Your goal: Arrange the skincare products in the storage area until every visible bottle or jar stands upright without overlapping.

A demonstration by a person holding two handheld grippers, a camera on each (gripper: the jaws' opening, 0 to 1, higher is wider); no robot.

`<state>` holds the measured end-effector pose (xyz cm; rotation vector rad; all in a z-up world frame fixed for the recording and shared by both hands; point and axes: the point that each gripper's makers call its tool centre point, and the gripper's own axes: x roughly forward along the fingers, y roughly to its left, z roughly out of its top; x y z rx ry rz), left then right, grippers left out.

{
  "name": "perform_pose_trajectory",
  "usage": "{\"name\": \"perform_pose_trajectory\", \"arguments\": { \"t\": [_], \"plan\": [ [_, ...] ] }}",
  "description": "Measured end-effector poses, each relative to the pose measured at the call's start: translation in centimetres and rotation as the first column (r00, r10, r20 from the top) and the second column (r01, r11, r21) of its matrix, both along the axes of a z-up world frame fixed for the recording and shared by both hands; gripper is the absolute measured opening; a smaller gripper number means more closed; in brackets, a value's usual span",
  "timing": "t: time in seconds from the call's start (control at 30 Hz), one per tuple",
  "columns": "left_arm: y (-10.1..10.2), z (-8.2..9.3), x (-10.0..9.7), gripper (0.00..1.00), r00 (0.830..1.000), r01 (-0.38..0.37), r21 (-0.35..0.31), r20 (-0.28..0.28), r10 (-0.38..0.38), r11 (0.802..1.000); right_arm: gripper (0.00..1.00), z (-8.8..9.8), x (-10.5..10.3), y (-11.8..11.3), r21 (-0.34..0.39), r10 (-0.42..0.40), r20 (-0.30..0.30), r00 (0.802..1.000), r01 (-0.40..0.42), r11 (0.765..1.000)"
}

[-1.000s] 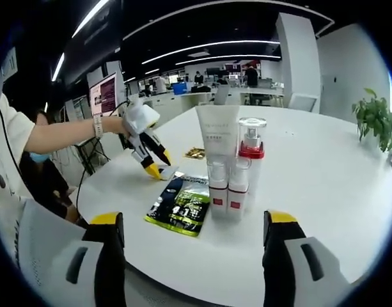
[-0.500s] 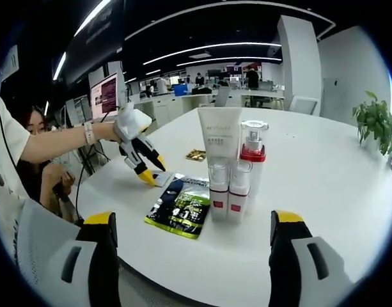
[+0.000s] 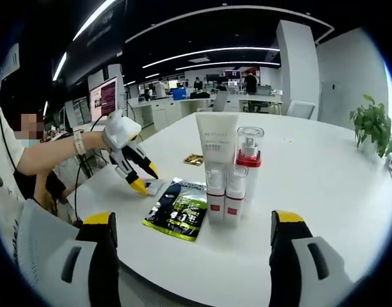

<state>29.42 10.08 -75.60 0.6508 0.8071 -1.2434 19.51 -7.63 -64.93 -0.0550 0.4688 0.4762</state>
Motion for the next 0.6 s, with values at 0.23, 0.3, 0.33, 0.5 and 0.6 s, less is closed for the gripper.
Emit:
{"name": "perform_pose_trajectory", "arguments": {
  "t": [0.23, 0.3, 0.33, 0.5, 0.6],
  "plan": [
    [-0.7, -0.3, -1.8, 0.37, 1.000, 0.029, 0.012, 0.006, -0.029, 0.999, 1.00, -0.3, -0.1, 0.2, -0.012, 0.012, -0.006, 1.000, -0.012, 1.000],
    [-0.8, -0.4, -1.9, 0.37, 0.999, 0.031, 0.017, 0.008, -0.031, 0.999, 1.00, -0.2, -0.1, 0.4, -0.011, 0.019, -0.004, 1.000, -0.019, 1.000],
    [-0.8, -0.6, -1.8, 0.37, 0.999, 0.033, 0.022, 0.009, -0.034, 0.999, 1.00, -0.2, -0.1, 0.4, -0.010, 0.020, -0.003, 1.000, -0.020, 1.000],
    [-0.6, -0.9, -2.6, 0.37, 0.999, 0.051, 0.040, 0.009, -0.051, 0.998, 1.00, -0.2, -0.1, 0.4, -0.009, 0.019, -0.003, 1.000, -0.019, 1.000],
    [-0.5, -1.0, -3.1, 0.37, 0.999, 0.051, 0.044, 0.007, -0.051, 0.998, 1.00, -0.3, -0.1, 0.3, -0.013, 0.024, -0.002, 1.000, -0.024, 1.000]
  ]
}}
